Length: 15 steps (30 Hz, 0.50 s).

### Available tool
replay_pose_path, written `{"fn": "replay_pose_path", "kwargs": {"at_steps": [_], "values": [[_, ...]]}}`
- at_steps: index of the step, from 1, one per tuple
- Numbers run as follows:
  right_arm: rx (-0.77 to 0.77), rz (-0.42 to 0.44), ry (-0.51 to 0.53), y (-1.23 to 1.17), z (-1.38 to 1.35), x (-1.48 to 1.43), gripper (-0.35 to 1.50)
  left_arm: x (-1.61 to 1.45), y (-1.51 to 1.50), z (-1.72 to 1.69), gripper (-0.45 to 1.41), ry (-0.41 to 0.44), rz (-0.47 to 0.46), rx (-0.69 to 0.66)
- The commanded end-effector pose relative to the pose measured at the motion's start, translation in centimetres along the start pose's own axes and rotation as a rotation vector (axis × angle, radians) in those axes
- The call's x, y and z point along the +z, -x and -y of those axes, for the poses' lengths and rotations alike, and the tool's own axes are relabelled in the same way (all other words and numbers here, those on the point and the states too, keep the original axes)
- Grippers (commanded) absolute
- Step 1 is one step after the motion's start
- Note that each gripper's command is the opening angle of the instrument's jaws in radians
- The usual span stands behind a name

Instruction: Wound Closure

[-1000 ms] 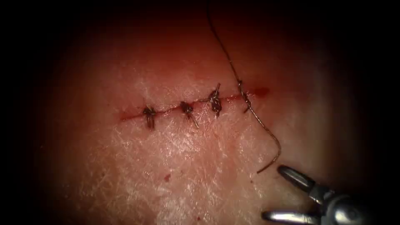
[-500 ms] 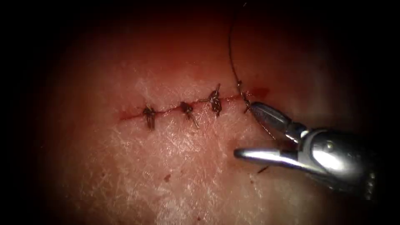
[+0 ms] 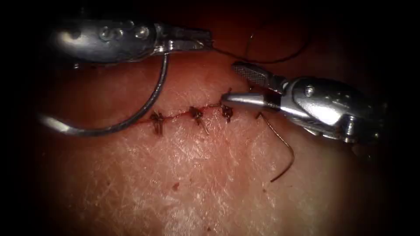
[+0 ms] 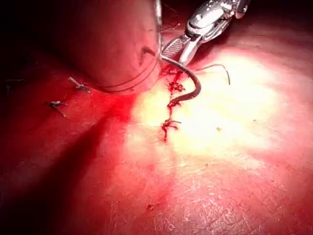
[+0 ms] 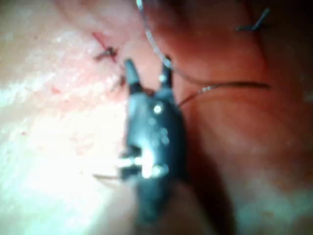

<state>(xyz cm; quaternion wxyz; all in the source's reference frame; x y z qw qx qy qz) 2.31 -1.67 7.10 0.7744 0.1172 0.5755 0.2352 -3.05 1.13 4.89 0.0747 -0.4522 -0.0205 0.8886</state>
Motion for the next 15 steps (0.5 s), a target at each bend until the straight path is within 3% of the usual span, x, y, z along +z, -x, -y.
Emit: {"fn": "replay_pose_path", "kwargs": {"at_steps": [1,4,15], "values": [[-0.005,0.002,-0.001,0.1,-0.01,0.11,0.1,0.09,0.03,-0.01,-0.45,0.002,-0.003,0.001],[-0.004,-0.007,0.001,0.1,-0.07,0.12,0.04,0.14,0.04,-0.08,-0.45,0.011,0.001,-0.001],[0.005,-0.169,-0.006,-0.18,-0.33,-0.07,-0.03,0.34,0.22,-0.38,-0.45,0.037,0.022,-0.018]]}}
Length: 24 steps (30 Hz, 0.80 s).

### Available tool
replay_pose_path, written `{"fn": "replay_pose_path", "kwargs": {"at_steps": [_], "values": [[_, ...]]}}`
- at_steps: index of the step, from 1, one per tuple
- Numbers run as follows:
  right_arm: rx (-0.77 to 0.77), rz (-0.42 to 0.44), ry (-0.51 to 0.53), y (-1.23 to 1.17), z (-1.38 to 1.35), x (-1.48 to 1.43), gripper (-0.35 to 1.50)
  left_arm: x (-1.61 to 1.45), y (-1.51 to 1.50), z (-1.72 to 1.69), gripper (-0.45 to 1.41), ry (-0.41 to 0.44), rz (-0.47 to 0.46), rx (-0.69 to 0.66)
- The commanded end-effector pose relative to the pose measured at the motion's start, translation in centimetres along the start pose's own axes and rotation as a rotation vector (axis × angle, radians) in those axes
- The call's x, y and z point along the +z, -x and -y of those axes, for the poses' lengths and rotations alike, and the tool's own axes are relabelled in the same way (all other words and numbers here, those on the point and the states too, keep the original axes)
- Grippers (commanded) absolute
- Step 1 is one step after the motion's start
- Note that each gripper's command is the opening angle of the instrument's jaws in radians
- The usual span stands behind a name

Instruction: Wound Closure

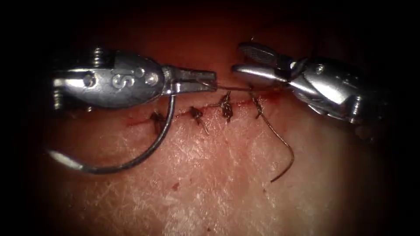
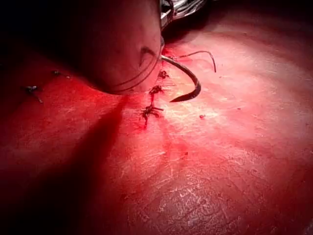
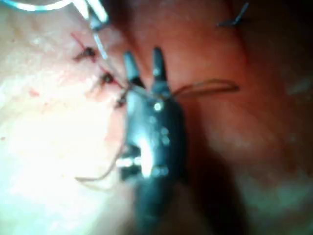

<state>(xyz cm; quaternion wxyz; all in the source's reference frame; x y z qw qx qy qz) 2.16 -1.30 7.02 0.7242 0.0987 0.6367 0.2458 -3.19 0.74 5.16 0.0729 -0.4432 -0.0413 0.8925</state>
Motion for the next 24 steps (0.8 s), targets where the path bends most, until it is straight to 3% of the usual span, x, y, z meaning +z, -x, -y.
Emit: {"fn": "replay_pose_path", "kwargs": {"at_steps": [1,9,19,24], "values": [[0.002,-0.013,-0.026,0.03,-0.02,0.05,-0.03,0.1,0.04,0.0,-0.45,0.002,0.004,-0.001],[0.0,-0.091,-0.261,-0.05,-0.07,0.0,-0.01,0.48,0.27,0.06,-0.45,0.013,0.021,-0.003],[-0.049,-0.108,-0.512,-0.07,-0.13,-0.01,-0.03,0.82,0.37,0.23,-0.45,0.028,0.027,-0.013],[-0.114,-0.053,-0.642,-0.12,-0.13,-0.02,-0.01,0.95,0.4,0.31,-0.45,0.032,0.031,-0.013]]}}
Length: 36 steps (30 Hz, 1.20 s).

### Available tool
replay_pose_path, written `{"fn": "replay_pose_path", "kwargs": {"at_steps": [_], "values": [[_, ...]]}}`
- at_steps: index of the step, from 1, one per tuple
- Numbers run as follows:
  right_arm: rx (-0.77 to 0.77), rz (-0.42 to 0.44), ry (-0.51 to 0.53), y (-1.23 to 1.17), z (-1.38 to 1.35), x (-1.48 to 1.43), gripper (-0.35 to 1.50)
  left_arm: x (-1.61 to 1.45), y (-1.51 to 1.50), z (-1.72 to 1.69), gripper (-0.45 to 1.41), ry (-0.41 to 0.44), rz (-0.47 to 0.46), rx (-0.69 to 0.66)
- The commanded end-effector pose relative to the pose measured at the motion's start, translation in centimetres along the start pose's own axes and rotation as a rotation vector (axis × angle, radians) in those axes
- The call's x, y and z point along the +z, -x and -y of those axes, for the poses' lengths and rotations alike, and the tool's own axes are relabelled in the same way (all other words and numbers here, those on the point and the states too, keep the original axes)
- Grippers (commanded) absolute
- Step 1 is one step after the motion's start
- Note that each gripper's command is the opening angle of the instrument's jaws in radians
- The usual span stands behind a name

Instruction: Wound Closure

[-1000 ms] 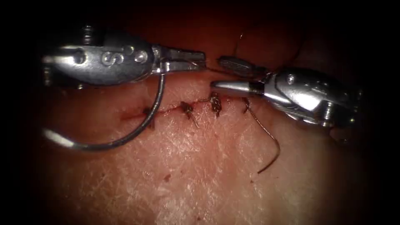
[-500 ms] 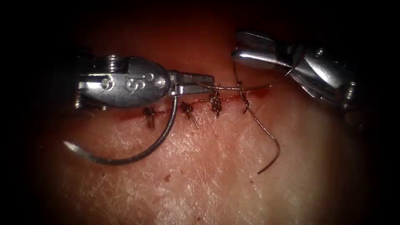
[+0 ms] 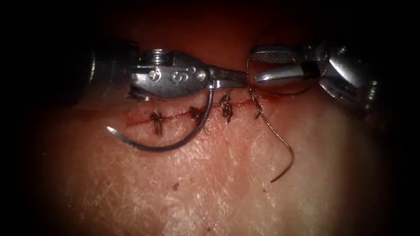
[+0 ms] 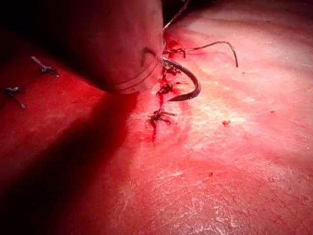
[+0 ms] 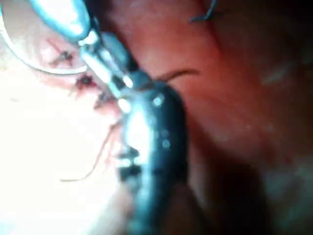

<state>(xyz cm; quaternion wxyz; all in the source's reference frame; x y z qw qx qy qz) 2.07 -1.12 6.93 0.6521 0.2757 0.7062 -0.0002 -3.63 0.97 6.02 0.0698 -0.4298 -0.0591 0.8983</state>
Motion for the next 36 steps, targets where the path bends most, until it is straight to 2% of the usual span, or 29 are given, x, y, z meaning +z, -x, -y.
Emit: {"fn": "replay_pose_path", "kwargs": {"at_steps": [1,5,8,14,17,18,20,21,28,31,33,36], "values": [[0.0,0.014,-0.032,0.03,-0.02,0.05,-0.01,0.11,0.02,0.02,-0.45,0.001,-0.001,-0.001],[-0.016,0.062,-0.109,0.0,0.03,0.07,-0.01,0.17,0.06,0.06,-0.45,0.012,0.004,-0.005],[-0.032,0.135,-0.167,-0.01,0.09,0.08,0.0,0.19,0.08,0.07,-0.45,0.018,0.006,0.0],[-0.076,0.311,-0.263,-0.03,0.23,0.13,0.17,0.2,0.09,0.03,-0.45,0.027,0.011,0.006],[-0.096,0.419,-0.311,-0.03,0.35,0.19,0.34,0.2,0.08,0.01,-0.45,0.034,0.016,0.008],[-0.108,0.486,-0.35,-0.02,0.47,0.22,0.39,0.2,0.07,0.0,-0.45,0.036,0.015,0.01],[-0.115,0.534,-0.374,0.0,0.54,0.25,0.57,0.19,0.06,-0.03,-0.45,0.041,0.019,0.011],[-0.117,0.551,-0.384,0.01,0.58,0.26,0.61,0.19,0.06,-0.05,-0.45,0.041,0.019,0.011],[-0.132,0.738,-0.482,0.35,0.85,0.42,0.64,0.2,-0.04,-0.18,-0.45,0.052,0.025,0.014],[-0.146,0.84,-0.514,0.56,0.91,0.49,0.66,0.19,-0.06,-0.23,-0.45,0.062,0.026,0.016],[-0.156,0.893,-0.529,0.68,0.93,0.51,0.59,0.18,-0.06,-0.26,-0.45,0.06,0.027,0.019],[-0.17,0.935,-0.523,0.79,0.9,0.51,0.57,0.15,-0.07,-0.29,-0.45,0.063,0.033,0.021]]}}
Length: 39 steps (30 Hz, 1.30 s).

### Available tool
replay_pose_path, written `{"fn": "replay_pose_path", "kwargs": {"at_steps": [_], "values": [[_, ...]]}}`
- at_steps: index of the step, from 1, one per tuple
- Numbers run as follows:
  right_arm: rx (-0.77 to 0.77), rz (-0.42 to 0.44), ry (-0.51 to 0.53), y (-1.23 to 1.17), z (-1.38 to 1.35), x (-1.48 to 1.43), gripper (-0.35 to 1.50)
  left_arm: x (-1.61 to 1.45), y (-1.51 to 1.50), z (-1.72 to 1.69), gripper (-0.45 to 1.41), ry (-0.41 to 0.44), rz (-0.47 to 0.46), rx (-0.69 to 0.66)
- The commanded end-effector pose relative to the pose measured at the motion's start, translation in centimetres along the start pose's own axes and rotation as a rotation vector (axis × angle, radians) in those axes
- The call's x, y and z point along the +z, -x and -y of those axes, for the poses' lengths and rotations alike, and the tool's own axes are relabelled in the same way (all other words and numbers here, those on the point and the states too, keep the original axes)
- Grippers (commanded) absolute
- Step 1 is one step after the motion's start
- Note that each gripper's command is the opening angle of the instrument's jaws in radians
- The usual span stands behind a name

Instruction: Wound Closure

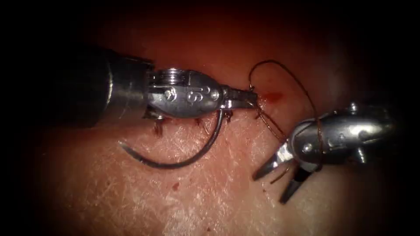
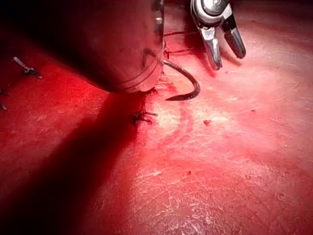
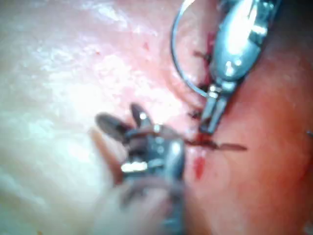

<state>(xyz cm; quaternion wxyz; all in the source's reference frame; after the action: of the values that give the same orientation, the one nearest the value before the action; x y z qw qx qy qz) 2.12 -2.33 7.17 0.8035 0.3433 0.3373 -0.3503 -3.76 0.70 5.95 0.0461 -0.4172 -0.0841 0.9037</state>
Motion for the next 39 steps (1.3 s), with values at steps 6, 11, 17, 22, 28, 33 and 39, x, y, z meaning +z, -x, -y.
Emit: {"fn": "replay_pose_path", "kwargs": {"at_steps": [6,11,17,22,28,33,39], "values": [[-0.002,0.093,-0.009,0.13,-0.08,0.17,0.56,0.04,0.03,-0.04,-0.45,-0.001,0.005,0.003],[0.002,0.156,-0.023,0.13,-0.08,0.1,0.56,0.01,0.04,-0.06,-0.45,0.0,0.008,0.005],[-0.014,0.161,-0.022,0.15,-0.05,0.14,0.54,0.01,0.03,-0.08,-0.45,0.0,0.008,0.005],[-0.025,0.24,-0.038,0.16,-0.07,0.11,0.49,0.0,0.03,-0.11,-0.45,0.003,0.01,0.007],[-0.03,0.282,-0.025,0.13,-0.13,0.15,-0.16,-0.01,0.02,-0.16,-0.45,0.006,0.012,0.008],[-0.054,0.305,-0.028,0.11,-0.18,0.17,-0.35,-0.03,0.0,-0.21,-0.45,0.007,0.012,0.009],[-0.06,0.342,-0.05,0.12,-0.18,0.04,-0.35,-0.11,0.02,-0.3,-0.45,0.013,0.013,0.015]]}}
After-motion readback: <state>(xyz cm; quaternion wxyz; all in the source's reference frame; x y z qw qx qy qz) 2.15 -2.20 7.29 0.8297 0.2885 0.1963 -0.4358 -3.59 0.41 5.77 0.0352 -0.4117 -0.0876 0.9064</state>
